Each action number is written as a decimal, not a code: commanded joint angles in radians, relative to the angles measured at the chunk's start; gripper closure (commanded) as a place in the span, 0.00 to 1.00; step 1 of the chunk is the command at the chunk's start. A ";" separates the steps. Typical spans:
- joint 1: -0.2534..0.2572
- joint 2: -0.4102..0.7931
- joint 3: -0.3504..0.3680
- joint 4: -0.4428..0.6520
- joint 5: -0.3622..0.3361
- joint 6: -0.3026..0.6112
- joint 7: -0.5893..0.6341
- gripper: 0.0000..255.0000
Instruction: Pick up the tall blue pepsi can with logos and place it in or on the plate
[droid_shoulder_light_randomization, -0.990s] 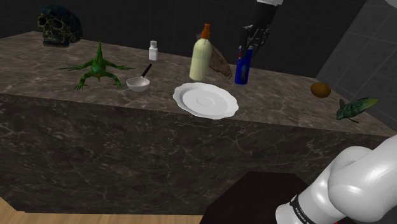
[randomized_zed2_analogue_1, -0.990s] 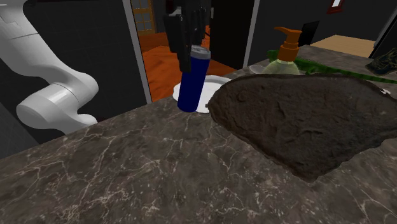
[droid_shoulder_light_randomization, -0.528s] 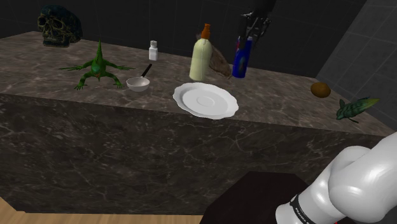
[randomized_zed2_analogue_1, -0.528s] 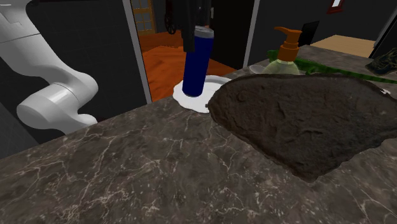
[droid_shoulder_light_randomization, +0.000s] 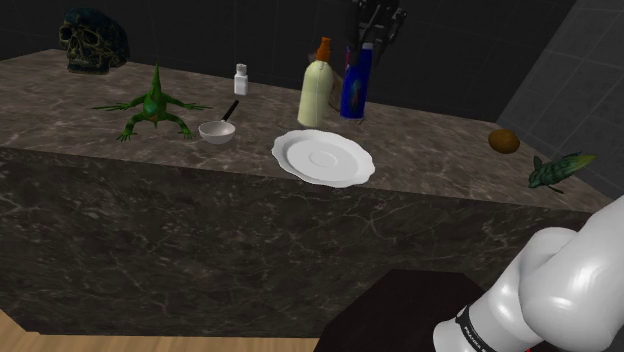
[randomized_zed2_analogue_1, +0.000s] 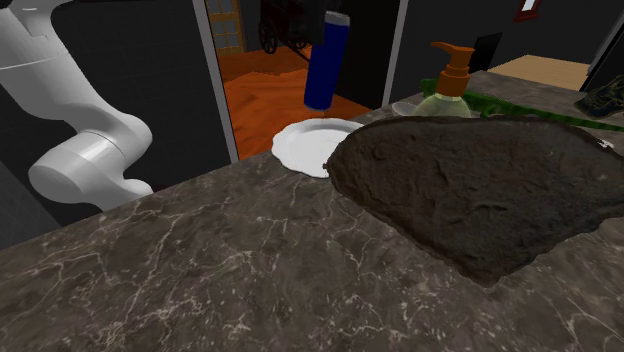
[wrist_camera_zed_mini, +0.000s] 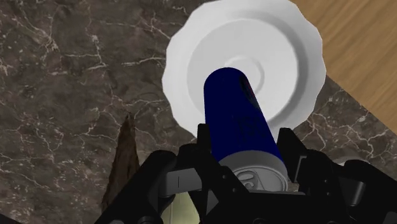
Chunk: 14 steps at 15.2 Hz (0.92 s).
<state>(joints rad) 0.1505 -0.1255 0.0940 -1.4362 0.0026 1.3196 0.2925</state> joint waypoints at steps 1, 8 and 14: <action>0.022 0.036 0.031 0.071 -0.001 -0.034 0.055 1.00; 0.030 -0.002 0.039 -0.055 0.005 0.053 0.071 1.00; 0.029 -0.042 0.037 -0.185 0.010 0.143 0.067 1.00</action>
<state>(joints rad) 0.1795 -0.1663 0.1304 -1.6033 0.0120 1.4458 0.3591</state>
